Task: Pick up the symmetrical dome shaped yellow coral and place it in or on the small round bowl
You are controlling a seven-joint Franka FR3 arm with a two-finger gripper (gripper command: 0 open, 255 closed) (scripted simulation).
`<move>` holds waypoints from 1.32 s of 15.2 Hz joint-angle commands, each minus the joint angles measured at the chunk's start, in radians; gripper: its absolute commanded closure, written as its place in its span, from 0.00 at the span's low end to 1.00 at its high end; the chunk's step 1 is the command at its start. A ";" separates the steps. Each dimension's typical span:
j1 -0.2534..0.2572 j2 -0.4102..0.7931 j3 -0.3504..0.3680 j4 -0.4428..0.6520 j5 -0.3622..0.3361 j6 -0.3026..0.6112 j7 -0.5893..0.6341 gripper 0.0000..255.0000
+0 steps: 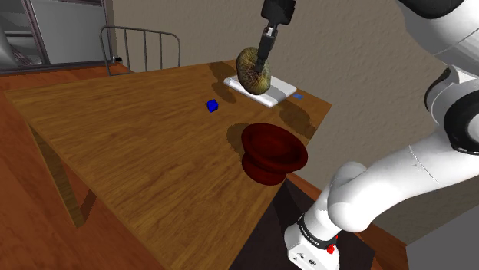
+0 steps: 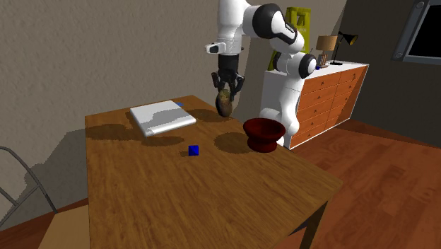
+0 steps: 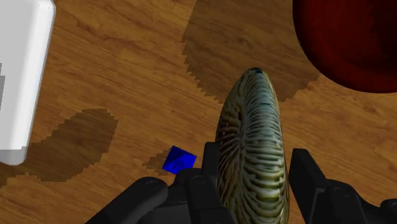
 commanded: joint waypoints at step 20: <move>0.070 -0.401 0.128 -0.378 0.117 -0.016 0.178 1.00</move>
